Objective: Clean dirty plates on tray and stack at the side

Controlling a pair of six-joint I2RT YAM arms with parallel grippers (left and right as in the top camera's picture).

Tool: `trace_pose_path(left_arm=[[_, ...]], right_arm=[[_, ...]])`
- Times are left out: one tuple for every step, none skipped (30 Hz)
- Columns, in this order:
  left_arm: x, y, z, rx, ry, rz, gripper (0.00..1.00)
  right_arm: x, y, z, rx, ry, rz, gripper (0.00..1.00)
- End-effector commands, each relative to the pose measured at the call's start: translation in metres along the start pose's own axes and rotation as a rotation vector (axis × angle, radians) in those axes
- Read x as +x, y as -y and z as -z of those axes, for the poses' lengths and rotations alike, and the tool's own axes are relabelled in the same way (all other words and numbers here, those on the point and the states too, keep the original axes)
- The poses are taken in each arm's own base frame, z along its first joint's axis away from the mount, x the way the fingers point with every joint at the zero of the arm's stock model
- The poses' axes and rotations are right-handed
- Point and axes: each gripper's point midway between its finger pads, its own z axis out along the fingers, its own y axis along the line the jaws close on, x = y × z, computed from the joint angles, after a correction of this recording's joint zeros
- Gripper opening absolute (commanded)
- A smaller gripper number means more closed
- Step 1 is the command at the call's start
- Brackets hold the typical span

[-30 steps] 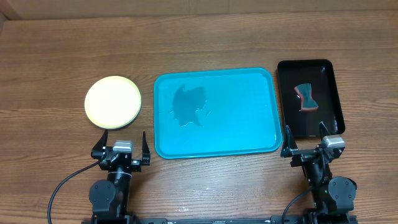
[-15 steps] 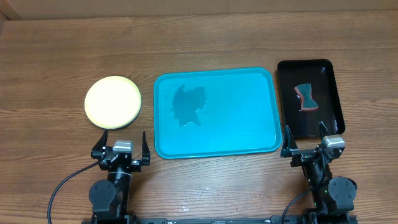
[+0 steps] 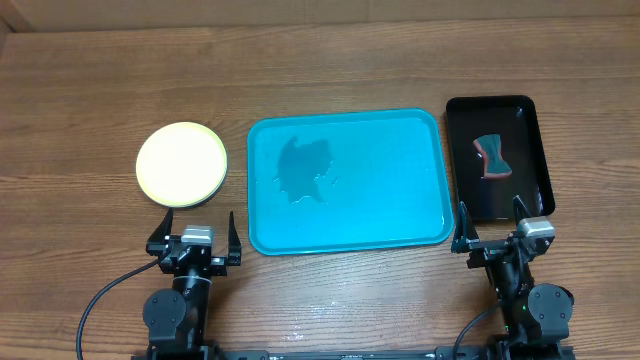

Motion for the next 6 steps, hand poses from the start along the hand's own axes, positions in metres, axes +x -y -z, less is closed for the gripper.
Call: trace_pose_path(left_arm=[[0.0006,0.0003,-0.0001,-0.003,0.008,-0.016,1.0],[0.0006,0.0003,-0.0001,-0.003,0.008,-0.016,1.0],[0.0006,0.0003,-0.0001,-0.003,0.008,-0.016,1.0],[0.0006,0.0003,-0.0001,-0.003,0.008,-0.016,1.0],[0.0006,0.0003,-0.0001,-0.003,0.008,-0.016,1.0],[0.0006,0.0003,-0.0001,-0.003,0.008,-0.016,1.0]], right_arm=[[0.0025,-0.0002,-0.0002,0.0,0.001,-0.005,1.0],[0.0025,-0.0002,-0.0002,0.0,0.001,-0.005,1.0],[0.0025,-0.0002,-0.0002,0.0,0.001,-0.005,1.0],[0.0025,-0.0002,-0.0002,0.0,0.001,-0.005,1.0],[0.0025,-0.0002,-0.0002,0.0,0.001,-0.005,1.0],[0.0025,-0.0002,-0.0002,0.0,0.001,-0.005,1.0]])
